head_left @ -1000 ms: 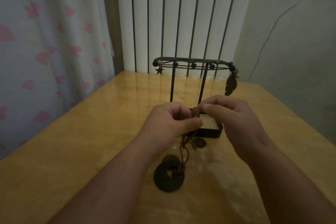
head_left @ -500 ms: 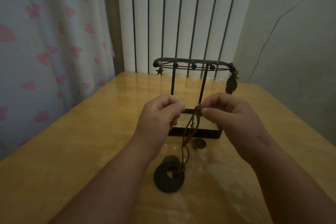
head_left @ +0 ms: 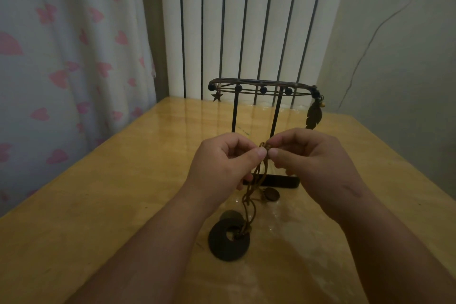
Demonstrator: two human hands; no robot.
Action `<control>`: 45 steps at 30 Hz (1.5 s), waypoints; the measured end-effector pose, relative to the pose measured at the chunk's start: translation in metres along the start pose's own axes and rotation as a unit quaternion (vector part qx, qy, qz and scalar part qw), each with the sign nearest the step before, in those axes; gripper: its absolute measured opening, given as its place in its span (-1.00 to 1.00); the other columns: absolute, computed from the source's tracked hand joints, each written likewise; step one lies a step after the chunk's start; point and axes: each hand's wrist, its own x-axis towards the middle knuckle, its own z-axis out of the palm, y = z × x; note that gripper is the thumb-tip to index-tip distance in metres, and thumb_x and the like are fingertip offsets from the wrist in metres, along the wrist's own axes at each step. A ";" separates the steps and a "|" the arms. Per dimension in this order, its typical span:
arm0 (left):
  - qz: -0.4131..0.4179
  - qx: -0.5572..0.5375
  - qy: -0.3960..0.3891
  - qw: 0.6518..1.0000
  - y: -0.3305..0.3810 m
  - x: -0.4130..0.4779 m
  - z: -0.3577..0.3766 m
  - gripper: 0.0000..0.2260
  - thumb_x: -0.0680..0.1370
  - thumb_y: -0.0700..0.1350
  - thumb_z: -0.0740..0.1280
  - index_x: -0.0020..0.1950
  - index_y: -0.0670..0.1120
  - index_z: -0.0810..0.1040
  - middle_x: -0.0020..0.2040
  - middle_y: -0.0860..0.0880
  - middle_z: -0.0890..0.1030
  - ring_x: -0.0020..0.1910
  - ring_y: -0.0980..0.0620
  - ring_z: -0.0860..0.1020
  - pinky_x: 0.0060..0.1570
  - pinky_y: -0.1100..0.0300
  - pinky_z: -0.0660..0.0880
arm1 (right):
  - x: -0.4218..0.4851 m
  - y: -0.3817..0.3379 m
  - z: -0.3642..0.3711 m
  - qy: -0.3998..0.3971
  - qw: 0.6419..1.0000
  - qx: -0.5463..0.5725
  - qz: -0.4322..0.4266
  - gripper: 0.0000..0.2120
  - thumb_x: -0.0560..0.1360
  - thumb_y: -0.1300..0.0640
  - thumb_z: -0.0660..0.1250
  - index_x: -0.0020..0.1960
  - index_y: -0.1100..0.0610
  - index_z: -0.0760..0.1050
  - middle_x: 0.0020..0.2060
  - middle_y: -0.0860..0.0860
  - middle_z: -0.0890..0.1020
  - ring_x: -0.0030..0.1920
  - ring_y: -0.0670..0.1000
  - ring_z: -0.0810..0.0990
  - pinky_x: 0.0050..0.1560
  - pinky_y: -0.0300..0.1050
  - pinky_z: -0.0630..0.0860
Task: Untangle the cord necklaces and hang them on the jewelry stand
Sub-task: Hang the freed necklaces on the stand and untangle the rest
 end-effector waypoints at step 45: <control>-0.119 -0.087 -0.043 0.988 0.000 0.005 0.003 -0.77 0.60 -0.15 0.22 -0.23 -0.01 0.56 -0.37 0.02 0.49 -0.40 0.08 0.42 -0.43 0.22 0.34 | -0.003 -0.004 -0.001 -0.066 0.989 0.100 0.089 -0.90 0.51 0.30 0.33 -0.02 0.15 0.57 -0.24 0.04 0.70 -0.23 -0.04 0.68 -0.23 -0.25 0.60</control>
